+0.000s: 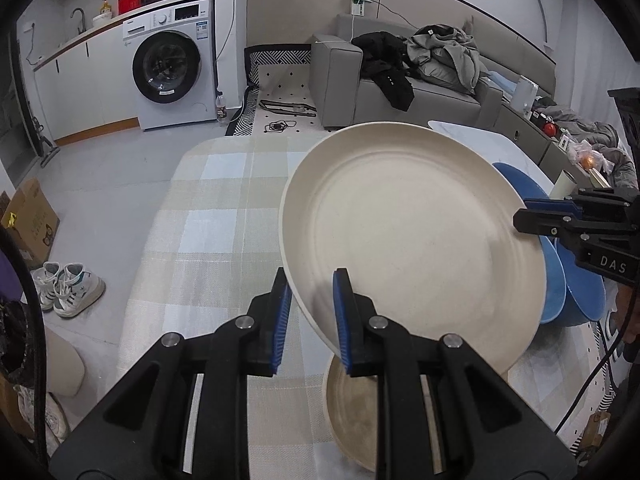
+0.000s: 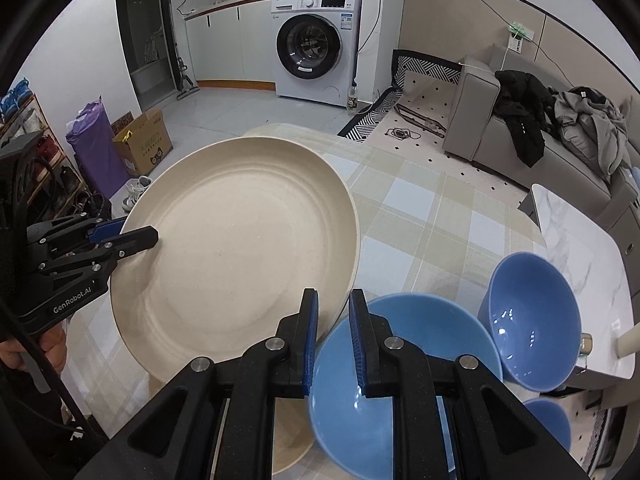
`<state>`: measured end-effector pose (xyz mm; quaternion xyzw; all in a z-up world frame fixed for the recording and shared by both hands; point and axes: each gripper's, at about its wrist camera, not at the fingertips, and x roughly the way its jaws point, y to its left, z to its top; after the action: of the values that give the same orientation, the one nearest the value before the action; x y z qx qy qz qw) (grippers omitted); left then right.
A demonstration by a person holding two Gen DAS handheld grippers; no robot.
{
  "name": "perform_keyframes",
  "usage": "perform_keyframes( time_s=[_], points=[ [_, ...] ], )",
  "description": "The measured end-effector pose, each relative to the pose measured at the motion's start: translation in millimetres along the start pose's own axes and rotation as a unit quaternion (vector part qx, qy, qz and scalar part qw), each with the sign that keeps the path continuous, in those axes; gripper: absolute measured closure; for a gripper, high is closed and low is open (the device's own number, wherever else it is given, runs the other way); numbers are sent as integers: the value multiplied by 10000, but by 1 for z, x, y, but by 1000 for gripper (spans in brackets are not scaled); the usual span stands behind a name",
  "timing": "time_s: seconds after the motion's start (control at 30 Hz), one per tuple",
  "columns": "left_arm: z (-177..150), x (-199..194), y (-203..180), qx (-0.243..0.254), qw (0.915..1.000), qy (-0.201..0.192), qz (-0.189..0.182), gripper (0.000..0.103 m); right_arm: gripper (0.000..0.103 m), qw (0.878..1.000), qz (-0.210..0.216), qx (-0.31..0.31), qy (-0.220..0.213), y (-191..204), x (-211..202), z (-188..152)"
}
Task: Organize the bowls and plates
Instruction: 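Lift the cream plate with the left gripper while the right gripper lifts its plate, then carry the cream plate with the left gripper while the right gripper carries its plate toward the plate stack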
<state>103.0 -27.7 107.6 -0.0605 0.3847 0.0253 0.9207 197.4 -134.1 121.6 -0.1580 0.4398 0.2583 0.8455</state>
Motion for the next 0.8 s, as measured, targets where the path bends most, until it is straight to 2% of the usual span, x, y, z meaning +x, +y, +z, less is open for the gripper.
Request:
perform_keyframes(
  time_s=[0.53,0.8],
  points=[
    [-40,-22,-6,93,9998,-8,-189,86,87,9983,98,331,-475,15,-27,-55],
    [-53,-22,-8,172,9995,47,-273,86,87,9976,78,444,-524,17,-29,-74]
  ],
)
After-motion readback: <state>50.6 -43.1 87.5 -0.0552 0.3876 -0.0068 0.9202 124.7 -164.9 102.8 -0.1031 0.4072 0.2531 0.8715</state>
